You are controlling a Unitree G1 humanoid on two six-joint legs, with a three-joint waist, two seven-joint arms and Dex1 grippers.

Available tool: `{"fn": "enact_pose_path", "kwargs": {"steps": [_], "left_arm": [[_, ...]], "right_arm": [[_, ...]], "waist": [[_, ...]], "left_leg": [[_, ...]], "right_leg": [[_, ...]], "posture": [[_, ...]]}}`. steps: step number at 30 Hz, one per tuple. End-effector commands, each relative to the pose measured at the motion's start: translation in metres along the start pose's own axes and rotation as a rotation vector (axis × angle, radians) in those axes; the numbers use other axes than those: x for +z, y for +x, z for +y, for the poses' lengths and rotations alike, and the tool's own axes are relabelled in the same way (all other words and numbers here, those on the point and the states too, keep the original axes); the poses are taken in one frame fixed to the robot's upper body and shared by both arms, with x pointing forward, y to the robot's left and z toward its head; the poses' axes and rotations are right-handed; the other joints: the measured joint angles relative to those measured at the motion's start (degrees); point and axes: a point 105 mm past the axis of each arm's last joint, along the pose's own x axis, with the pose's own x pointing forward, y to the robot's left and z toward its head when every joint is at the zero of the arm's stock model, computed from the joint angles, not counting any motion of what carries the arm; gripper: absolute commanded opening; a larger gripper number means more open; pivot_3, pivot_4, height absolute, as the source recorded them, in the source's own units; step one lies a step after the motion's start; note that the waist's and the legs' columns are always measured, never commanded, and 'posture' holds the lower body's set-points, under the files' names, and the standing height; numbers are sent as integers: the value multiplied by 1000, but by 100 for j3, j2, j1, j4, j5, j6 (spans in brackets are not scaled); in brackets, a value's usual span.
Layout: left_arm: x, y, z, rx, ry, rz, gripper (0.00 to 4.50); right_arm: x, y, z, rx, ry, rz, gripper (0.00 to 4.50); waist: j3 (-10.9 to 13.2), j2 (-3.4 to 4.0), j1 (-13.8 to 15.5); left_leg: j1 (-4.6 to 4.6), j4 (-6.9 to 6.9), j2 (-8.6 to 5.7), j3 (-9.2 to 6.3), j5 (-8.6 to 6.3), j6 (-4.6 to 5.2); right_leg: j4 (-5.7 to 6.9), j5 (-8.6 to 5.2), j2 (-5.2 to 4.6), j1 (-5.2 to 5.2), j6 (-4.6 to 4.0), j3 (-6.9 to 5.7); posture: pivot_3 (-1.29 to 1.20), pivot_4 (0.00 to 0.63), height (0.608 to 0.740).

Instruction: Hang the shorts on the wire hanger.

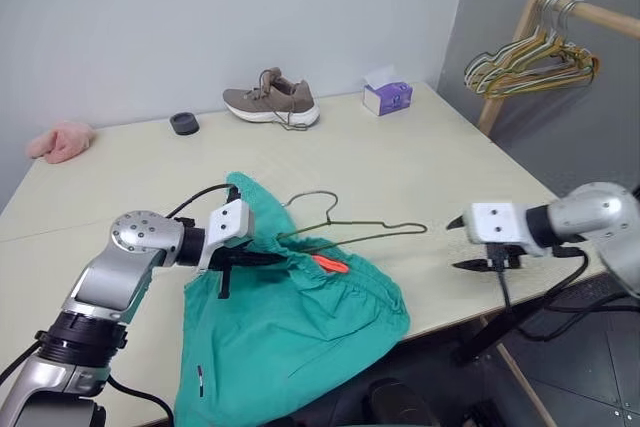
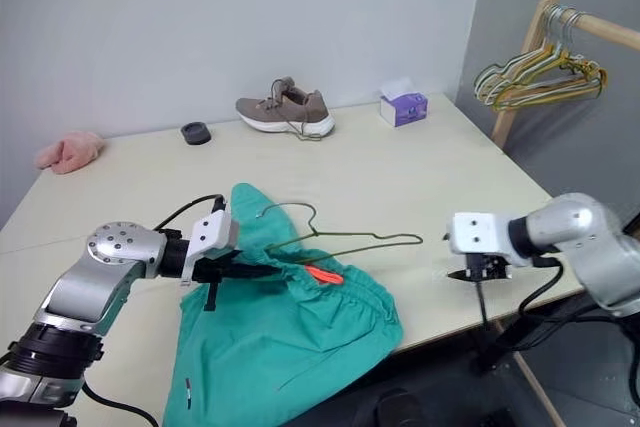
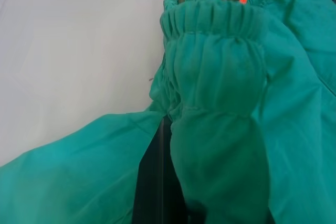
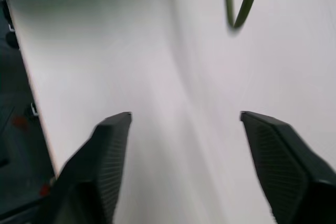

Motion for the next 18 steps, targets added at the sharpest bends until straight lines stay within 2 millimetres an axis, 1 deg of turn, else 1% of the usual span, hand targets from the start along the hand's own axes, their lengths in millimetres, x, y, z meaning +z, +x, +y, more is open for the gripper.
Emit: {"fn": "enact_pose_path", "kwargs": {"steps": [1, 4, 7, 8, 11, 14, 18], "left_arm": [[15, -9, 13, 61, 3, -60, 0], [20, -10, 17, 68, -8, -82, 0], [26, -12, 22, 80, -16, -102, 0], [26, -12, 23, 82, -16, -102, 0], [27, -14, 25, 85, -14, -99, 0], [27, -15, 26, 89, -12, -97, 0], [27, -16, 29, 101, -8, -99, 0]], "right_arm": [[16, -5, 15, 41, 169, -140, 4211], [33, 10, 35, 90, 334, -261, 4211], [44, 32, 49, 110, 511, -326, 4211], [47, 40, 50, 101, 564, -344, 4211], [58, 53, 54, 117, 652, -376, 4211], [67, 61, 58, 157, 723, -404, 4211], [85, 72, 65, 235, 799, -447, 4211]], "waist": [[0, 0, -13], [-2, -1, -40], [-5, -2, -39], [-5, -1, -33], [-10, -1, -18], [-11, 0, -7], [-11, 0, -12]], "left_leg": [[0, 0, 0, 0, 0, 0], [1, 5, 2, 2, 0, 0], [2, 14, 3, 3, 1, 1], [3, 17, 2, 2, 1, 2], [4, 21, 0, 2, 1, 2], [2, 19, -2, 0, 1, 2], [2, 17, 0, -1, 1, 2]], "right_leg": [[0, 0, 0, 2, 0, 0], [4, 0, 1, 1, 1, 2], [5, 0, 1, 4, 2, 2], [6, 1, 1, 8, 4, 2], [5, 2, 1, 11, 5, 6], [3, 3, 1, 8, 5, 8], [3, 3, 1, 7, 4, 7]], "posture": [[-353, 0, 740], [-355, 0, 740], [-354, 0, 740], [-354, 0, 740], [-353, 0, 740], [-353, 0, 740], [-353, 0, 740]]}}
